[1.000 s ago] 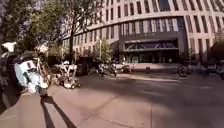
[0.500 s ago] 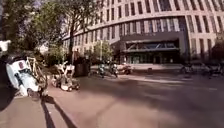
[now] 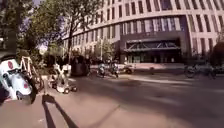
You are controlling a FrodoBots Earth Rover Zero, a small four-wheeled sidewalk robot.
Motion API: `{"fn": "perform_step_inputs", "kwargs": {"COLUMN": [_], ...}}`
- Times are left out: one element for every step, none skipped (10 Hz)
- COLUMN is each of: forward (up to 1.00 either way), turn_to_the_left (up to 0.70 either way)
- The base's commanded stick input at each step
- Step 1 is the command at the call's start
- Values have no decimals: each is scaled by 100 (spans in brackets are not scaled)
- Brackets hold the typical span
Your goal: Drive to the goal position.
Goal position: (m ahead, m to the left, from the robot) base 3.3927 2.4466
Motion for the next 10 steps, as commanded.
{"fn": "perform_step_inputs", "kwargs": {"forward": [45, 45, 45, 45, 45, 45, 45, 45, 45, 45], "turn_to_the_left": [7, 7, 16, 27, 27, 27, 27, 27, 15, 0]}}
